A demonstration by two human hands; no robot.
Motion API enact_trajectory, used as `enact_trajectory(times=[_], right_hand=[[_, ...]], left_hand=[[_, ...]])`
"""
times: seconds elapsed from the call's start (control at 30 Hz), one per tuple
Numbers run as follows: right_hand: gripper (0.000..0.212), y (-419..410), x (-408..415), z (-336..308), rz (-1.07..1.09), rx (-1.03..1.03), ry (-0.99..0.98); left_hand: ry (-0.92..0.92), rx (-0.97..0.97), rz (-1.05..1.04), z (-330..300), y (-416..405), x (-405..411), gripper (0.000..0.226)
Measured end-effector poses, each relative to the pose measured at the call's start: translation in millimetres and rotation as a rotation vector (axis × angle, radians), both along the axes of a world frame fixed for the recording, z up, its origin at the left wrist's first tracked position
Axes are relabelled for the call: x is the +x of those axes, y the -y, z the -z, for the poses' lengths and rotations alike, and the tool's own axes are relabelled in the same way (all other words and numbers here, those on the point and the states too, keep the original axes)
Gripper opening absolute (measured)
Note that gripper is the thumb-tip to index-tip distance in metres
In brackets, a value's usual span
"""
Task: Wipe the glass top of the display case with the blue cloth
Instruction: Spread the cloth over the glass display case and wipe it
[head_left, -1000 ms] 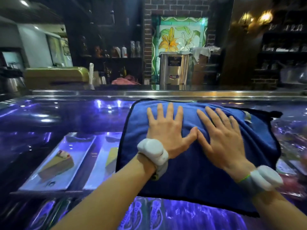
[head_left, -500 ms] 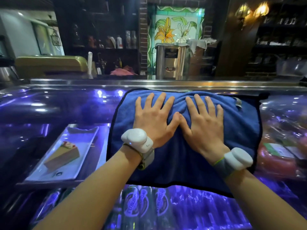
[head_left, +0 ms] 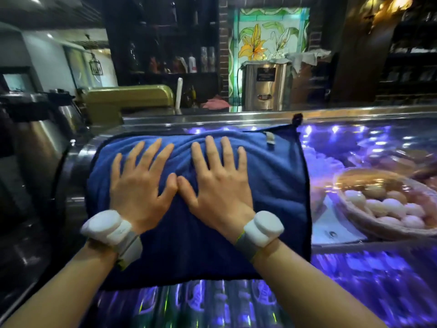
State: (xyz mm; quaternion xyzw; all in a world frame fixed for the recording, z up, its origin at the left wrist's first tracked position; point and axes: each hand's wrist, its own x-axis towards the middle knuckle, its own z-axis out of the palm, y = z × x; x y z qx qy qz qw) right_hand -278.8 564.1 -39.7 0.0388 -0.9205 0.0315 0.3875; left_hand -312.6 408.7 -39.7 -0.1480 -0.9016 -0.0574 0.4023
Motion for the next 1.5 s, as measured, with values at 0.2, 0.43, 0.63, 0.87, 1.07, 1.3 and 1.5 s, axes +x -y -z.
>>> enact_trajectory(times=[0.2,0.43,0.63,0.87,1.07,1.3,1.5], right_hand=[[0.072,43.0,-5.8,11.9,-0.044,0.014,-0.016],[0.066,24.8,12.4,47.9,-0.162,0.062,-0.063],[0.065,-40.5,37.2,75.5,-0.194,0.121,-0.082],[0.067,-152.1,55.8,70.8,-0.121,0.063,-0.132],[0.067,-283.9,77.2,68.4,0.015,0.043,-0.165],[0.063,-423.6,114.3,86.1,0.253,-0.126,-0.177],[0.063,-462.0,105.6,44.3,0.369,-0.182,-0.170]], left_hand=[[-0.108,0.034,-0.026,17.3,35.9,-3.1,0.060],[-0.228,0.124,-0.105,66.6,16.2,17.5,0.069],[-0.204,0.086,-0.124,92.9,-34.9,37.3,0.082],[-0.169,0.029,-0.111,79.1,-145.1,53.4,0.081],[-0.085,-0.047,-0.036,57.4,-282.1,76.3,0.084],[-0.002,-0.198,0.245,31.6,-437.8,99.9,0.082],[0.029,-0.195,0.350,-0.9,-487.4,87.0,0.070]])
